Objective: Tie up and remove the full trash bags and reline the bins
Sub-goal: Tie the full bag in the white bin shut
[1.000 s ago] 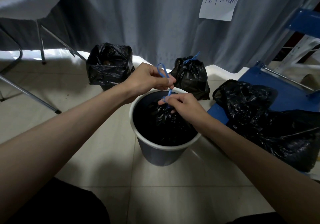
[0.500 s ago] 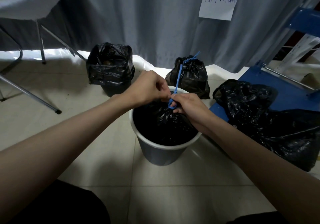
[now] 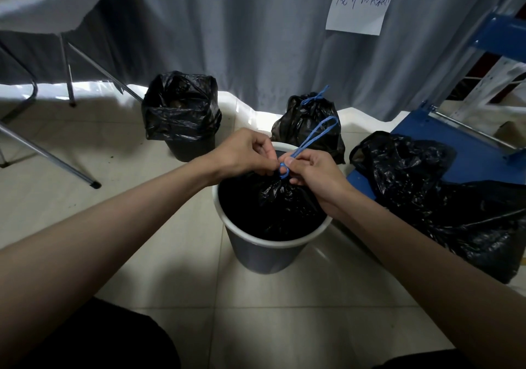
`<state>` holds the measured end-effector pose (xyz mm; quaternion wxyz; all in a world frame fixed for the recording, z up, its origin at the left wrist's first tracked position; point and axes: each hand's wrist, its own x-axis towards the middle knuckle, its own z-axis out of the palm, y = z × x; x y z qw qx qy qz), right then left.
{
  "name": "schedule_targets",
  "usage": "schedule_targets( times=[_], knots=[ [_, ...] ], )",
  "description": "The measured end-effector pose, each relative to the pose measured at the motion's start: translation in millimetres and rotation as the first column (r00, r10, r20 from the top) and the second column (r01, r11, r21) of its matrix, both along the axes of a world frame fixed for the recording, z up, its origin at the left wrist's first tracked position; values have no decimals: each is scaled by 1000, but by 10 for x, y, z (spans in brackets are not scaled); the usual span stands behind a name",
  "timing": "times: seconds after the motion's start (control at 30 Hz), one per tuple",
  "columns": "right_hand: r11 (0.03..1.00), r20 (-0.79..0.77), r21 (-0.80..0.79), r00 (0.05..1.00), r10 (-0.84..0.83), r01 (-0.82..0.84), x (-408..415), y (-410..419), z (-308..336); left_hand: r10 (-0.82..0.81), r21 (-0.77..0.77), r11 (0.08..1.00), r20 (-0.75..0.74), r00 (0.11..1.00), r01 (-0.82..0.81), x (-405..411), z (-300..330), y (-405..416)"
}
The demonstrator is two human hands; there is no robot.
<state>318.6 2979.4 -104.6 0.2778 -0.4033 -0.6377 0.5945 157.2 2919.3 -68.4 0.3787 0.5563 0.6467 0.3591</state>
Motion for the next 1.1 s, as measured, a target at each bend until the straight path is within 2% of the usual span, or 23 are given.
schedule_targets(
  times=[0.1,0.4,0.6,0.8,0.97,1.1],
  knots=[
    [1000,11,22,1000,-4,4,7,7,-6,45,26,999,66,997,-47,43,-53,-27],
    [993,54,65,994,-98,94,21,6,2,109,66,992,34,993,-111,85,-131,-15],
    [990,162,61,978,-133,125,0,-16,-34,102,172,983,-240,965,-61,173,-153,-8],
    [988,154,-35,978,-142,149,-52,-34,-30,156,286,958,-519,841,-2,274,-175,-96],
    [990,121,-77,987,-111,120,-54,-29,-31,186,318,948,-597,780,17,302,-182,-136],
    [997,176,-72,984,-2,15,-61,-13,-34,129,252,968,-546,828,16,260,-116,-139]
  ],
)
